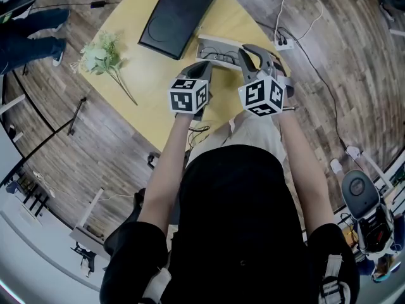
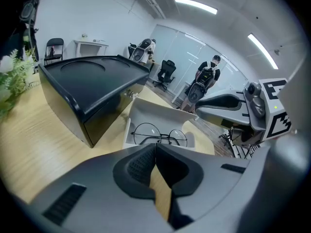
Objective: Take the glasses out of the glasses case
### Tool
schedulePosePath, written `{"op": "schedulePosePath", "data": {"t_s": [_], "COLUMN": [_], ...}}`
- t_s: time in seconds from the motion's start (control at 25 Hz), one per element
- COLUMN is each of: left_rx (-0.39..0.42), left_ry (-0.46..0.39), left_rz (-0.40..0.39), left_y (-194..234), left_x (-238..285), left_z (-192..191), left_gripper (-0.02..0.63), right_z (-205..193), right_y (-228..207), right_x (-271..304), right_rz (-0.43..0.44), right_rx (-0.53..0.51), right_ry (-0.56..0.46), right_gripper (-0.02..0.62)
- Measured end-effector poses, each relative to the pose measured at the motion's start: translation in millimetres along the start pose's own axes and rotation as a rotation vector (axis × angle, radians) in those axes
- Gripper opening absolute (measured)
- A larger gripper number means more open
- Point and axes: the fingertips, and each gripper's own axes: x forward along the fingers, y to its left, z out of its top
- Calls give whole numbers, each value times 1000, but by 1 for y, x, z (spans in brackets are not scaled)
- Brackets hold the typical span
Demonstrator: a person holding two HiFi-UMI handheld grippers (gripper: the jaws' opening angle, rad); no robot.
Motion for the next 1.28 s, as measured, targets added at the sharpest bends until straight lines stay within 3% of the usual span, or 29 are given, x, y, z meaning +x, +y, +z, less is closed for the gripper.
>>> {"op": "schedulePosePath", "data": {"t_s": [0.48, 1.28], "left_rx": [-24, -99], "left_ry": [-46, -71], "left_rz": [-5, 24], "left_y": [-13, -4], "left_x": [-19, -53], "left_z": [7, -18], "left_gripper": [23, 23], "right_z": [17, 9], "right_y": [34, 70], "right_x": [-5, 52], "right_rz": [103, 236], "right_rx": [-47, -71], "right_ry": [-39, 43], "right_gripper": [57, 67]}}
